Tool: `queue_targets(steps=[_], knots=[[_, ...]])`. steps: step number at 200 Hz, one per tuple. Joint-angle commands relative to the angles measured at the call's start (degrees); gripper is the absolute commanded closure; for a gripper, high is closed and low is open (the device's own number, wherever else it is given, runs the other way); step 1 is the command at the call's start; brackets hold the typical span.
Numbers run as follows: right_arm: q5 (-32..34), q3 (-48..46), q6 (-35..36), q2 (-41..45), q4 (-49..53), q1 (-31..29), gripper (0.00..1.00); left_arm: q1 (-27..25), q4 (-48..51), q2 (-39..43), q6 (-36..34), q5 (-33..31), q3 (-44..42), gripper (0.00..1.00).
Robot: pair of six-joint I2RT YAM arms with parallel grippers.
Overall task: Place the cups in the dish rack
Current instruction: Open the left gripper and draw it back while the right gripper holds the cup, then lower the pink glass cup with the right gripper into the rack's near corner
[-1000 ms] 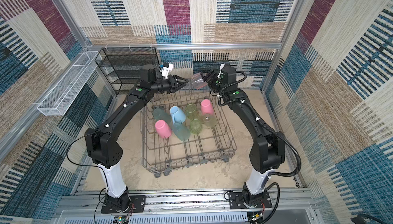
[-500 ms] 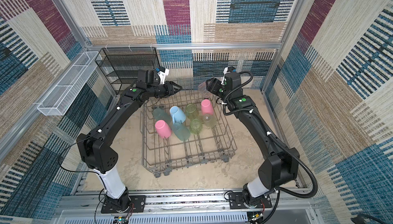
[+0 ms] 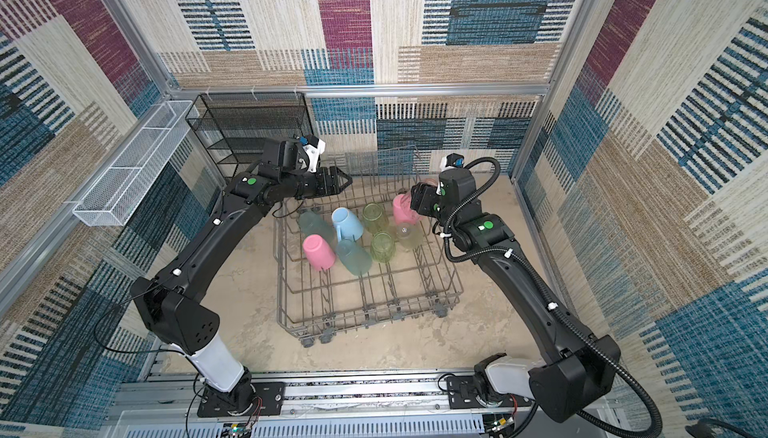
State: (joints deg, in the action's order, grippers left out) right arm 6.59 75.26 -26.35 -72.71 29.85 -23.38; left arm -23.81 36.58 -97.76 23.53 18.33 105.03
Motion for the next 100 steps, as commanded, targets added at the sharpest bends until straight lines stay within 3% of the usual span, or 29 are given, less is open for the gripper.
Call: queue_targets(steps=[1,48,74,100], knots=[[3.19,-1.87,2.07,1.85,1.84,-0.7,0.44,-0.66,2.09,1.93,-4.45,-3.45,-0.87,0.14],[6.58,-5.99,4.03,4.22,5.15,-2.79,0.44,-3.23,5.2,6.47,-8.84,-7.96,-4.06,0.05],[7.99,-7.83,4.36,4.83,6.7,-3.98,0.44,-6.62,6.6,9.85,-12.71,-14.63,-7.82,0.03],[10.26,-8.9,4.53,5.0,8.69,-5.49,0.44,-8.94,8.2,12.28,-14.35,-17.39,-10.68,0.03]])
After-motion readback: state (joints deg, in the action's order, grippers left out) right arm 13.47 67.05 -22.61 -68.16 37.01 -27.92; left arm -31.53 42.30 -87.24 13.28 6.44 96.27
